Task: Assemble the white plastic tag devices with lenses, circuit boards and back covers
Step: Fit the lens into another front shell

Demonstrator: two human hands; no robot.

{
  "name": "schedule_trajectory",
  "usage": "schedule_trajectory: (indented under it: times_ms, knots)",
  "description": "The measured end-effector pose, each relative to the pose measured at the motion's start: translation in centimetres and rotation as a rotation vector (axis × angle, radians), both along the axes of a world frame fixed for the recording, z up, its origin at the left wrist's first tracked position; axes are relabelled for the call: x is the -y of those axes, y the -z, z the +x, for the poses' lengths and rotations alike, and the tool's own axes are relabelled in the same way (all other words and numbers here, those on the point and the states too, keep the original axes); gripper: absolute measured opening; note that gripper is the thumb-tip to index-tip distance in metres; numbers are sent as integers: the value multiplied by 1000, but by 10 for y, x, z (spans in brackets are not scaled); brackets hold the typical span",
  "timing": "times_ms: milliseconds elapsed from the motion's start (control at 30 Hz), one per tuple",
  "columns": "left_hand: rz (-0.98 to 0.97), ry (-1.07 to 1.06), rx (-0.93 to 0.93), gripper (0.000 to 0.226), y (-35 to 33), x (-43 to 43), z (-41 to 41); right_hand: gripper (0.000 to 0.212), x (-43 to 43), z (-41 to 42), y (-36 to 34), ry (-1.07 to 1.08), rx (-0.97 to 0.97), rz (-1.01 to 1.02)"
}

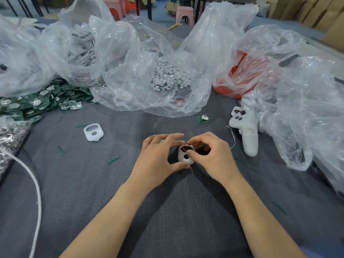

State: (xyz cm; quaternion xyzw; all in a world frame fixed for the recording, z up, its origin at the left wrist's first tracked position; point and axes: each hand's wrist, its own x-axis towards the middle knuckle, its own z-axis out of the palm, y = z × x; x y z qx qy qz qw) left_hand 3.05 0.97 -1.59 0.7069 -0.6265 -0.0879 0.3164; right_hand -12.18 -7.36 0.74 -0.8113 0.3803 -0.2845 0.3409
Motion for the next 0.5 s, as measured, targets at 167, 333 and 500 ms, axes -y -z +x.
schedule_trajectory:
  times_ms: [167,333,500]
  knots:
    - [-2,1,15,73,0,0,0,18,1,3,-1,-1,-27,5]
    - [-10,-7,19,70,0,0,-1,16,1,4,-2,-1,-43,-1]
    - [-41,-7,12,62,0,-1,-2,16,1,3,-4,-9,-41,54]
